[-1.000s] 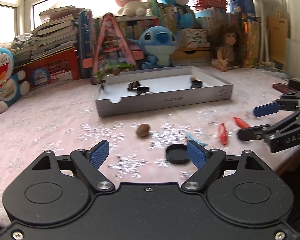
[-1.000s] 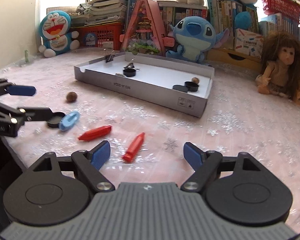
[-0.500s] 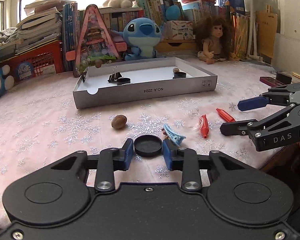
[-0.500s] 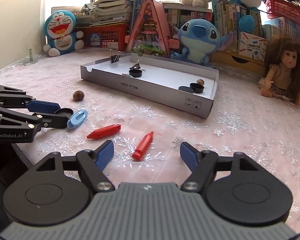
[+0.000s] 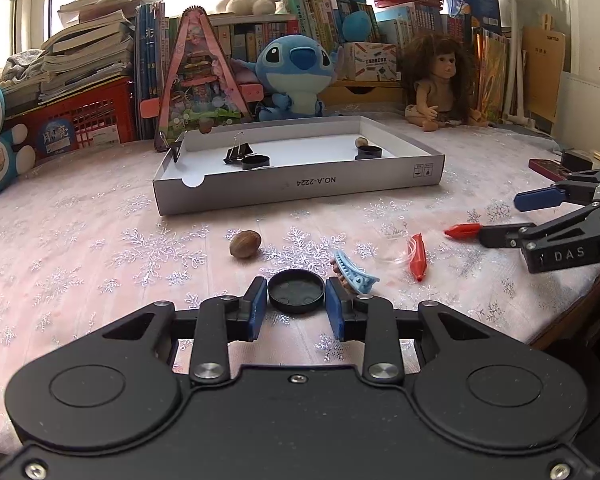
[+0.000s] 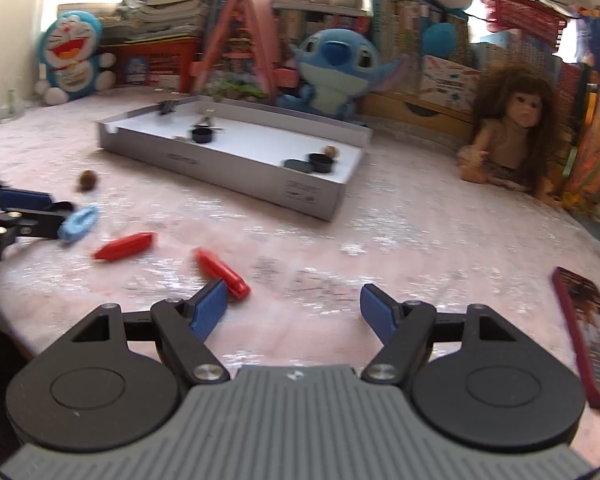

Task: Organize rigid objects
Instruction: 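Grasp the red marker with the right gripper while the left gripper holds the lid, then carry the black lid and red marker over the white tray with both grippers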

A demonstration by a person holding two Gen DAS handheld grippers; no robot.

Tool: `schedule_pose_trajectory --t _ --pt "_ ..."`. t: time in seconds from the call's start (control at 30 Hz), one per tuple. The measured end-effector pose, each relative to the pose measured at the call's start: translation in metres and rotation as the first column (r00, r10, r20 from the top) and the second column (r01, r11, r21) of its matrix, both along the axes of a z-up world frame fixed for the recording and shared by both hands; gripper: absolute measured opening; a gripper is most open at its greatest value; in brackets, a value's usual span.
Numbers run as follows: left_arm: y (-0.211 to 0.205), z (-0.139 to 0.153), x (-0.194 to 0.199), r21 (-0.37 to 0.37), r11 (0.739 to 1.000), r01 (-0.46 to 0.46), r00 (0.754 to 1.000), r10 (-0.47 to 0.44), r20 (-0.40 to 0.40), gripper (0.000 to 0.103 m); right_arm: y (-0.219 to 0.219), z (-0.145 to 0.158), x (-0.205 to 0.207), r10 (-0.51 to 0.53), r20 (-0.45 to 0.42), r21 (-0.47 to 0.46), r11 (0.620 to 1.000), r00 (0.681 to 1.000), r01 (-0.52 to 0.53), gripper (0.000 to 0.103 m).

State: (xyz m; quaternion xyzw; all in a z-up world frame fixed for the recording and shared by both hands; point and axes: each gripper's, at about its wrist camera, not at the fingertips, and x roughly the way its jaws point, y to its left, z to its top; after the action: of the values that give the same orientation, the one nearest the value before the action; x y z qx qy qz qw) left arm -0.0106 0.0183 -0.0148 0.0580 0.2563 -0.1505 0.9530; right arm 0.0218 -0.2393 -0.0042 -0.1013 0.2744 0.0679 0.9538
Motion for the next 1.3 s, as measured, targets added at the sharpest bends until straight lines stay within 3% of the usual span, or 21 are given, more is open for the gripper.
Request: schedule_pose_trajectory --t 0.13,0.4,0.53,0.8,1.03,1.2,1.3 --pt "0.000 0.000 0.001 -0.008 1.000 -0.009 1.000 0.009 -0.002 0.030 -0.007 0.000 0.004 -0.069 0.003 0.006 0.998 0.998 0.069 0.082" --pt "0.001 0.000 0.002 -0.018 1.000 -0.021 1.000 0.021 -0.001 0.030 0.005 0.010 -0.009 0.025 0.012 0.111 0.994 1.000 -0.026 0.080" --pt "0.000 0.001 0.004 -0.028 0.999 -0.030 1.000 0.030 -0.004 0.030 0.020 0.008 -0.012 0.057 0.020 0.097 0.994 0.998 -0.059 0.080" --pt "-0.001 0.000 0.006 -0.040 0.998 -0.043 0.999 0.043 -0.006 0.030 0.033 0.000 -0.007 0.023 0.028 0.092 0.995 0.999 -0.025 0.076" --pt "-0.002 0.000 0.010 -0.053 0.996 -0.067 0.998 0.066 -0.012 0.030 0.036 -0.005 -0.009 0.003 0.046 0.081 0.997 0.999 -0.007 0.069" --pt "-0.003 0.000 0.012 -0.056 0.996 -0.069 0.998 0.068 -0.012 0.030 0.038 -0.005 -0.010 0.008 0.056 0.086 0.996 0.998 -0.013 0.052" --pt "-0.004 0.000 0.013 -0.059 0.996 -0.071 0.997 0.071 -0.012 0.030 0.038 -0.005 -0.011 0.017 0.054 0.085 0.996 0.998 -0.021 0.050"
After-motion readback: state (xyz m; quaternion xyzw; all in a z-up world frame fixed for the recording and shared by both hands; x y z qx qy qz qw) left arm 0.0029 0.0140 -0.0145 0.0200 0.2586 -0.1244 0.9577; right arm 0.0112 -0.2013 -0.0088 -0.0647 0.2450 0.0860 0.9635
